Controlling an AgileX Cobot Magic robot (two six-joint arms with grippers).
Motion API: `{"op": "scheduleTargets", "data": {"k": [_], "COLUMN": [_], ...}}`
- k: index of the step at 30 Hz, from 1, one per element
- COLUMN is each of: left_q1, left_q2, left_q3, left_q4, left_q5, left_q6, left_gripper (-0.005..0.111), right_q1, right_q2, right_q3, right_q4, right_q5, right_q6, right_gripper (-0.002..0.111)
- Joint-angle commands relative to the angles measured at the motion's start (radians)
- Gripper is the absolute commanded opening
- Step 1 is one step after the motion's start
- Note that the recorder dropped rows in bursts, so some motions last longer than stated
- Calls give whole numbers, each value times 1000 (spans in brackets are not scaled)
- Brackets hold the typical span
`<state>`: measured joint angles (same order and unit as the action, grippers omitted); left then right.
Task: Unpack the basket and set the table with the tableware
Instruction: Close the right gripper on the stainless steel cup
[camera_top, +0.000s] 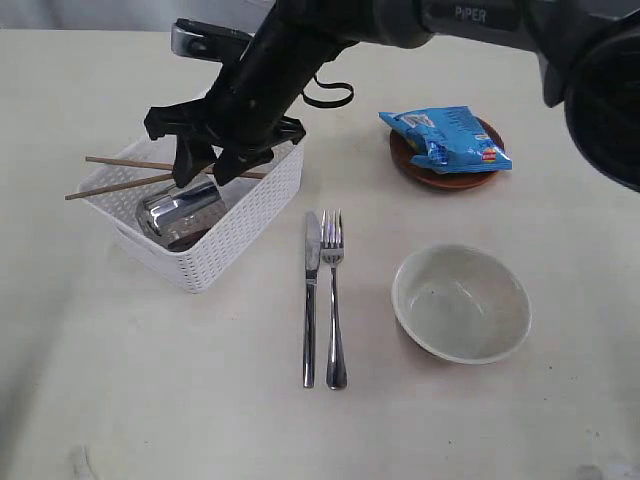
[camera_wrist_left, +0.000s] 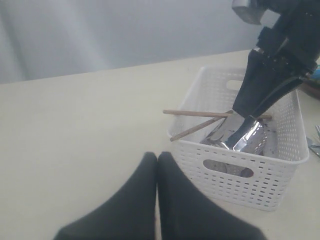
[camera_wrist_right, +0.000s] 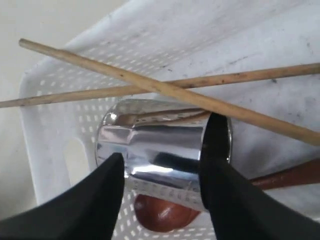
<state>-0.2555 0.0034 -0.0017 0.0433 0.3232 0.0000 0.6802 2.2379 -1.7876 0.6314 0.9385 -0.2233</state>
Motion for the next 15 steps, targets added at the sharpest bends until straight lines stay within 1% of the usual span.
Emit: {"op": "scheduleTargets", "data": {"k": [1,7,15], "left_q1": [-6,-6,-6], "left_q2": [-3,-3,-3], "left_q3": [2,2,2], "left_q4": [1,1,1], "left_q5": [1,1,1], "left_q6": [0,0,0], "left_gripper": [0,0,0], "right_q1": [-2,-2,18], "right_q2": [12,17,52], "right_q3": [-2,-2,-2], "right_q4": [3,-12,3], "right_q5": [-19,-14,40], "right_q6": [-12,-12,-10], "right_gripper": [49,49,49]}}
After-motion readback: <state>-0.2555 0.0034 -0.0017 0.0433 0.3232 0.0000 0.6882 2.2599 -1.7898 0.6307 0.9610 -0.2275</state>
